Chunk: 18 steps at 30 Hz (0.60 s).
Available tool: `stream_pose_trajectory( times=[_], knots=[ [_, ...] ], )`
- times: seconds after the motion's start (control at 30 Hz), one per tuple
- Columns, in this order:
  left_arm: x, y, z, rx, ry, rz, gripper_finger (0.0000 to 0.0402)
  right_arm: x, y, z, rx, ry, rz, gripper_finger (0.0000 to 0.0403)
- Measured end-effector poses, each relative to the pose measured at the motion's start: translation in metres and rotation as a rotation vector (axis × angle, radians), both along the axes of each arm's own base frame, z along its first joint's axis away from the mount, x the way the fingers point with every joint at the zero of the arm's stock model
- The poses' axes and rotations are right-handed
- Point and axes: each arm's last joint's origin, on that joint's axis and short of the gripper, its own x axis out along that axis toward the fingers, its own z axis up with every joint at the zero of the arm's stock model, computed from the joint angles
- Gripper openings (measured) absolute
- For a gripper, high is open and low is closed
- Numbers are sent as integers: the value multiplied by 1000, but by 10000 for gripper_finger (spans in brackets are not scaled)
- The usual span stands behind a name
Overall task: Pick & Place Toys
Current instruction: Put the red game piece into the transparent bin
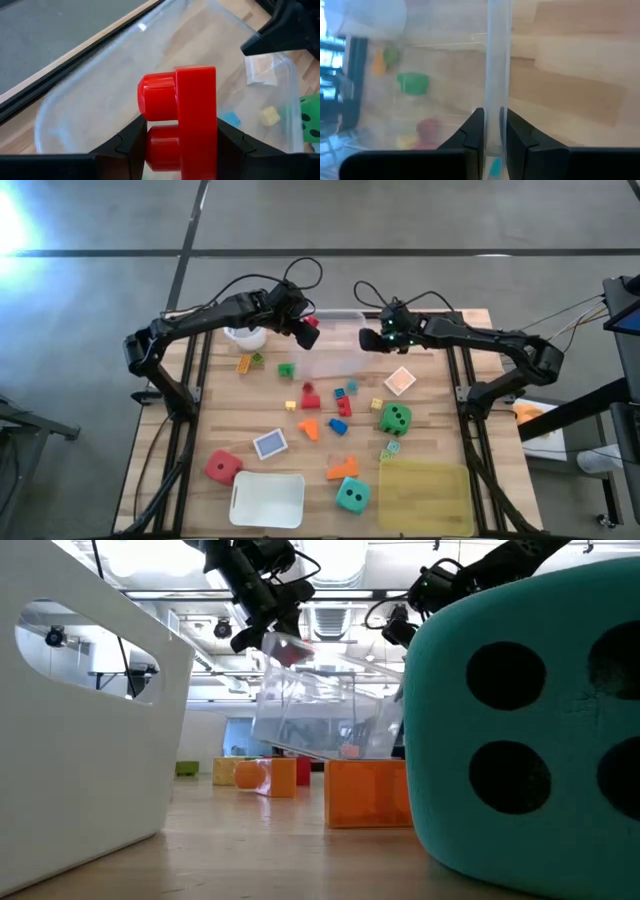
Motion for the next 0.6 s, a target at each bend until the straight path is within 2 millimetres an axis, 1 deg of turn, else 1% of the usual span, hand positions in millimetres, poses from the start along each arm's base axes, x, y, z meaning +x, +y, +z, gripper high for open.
stream_pose_trajectory(
  times=[0.13, 0.3, 0.47, 0.6],
  knots=[
    [0, 0, 0, -1, 2, 1, 163, 0, -1, 0, -7, 1, -5, 36],
    [0, 0, 0, -1, 2, 2, 163, 1, -1, 0, -15, -4, -31, 49],
    [0, 0, 0, -2, 1, 4, 163, 0, -5, 2, -61, 3, -71, 35],
    [0, 0, 0, -2, 0, 4, 163, 4, -12, 11, -92, -1, -66, 35]
  ],
)
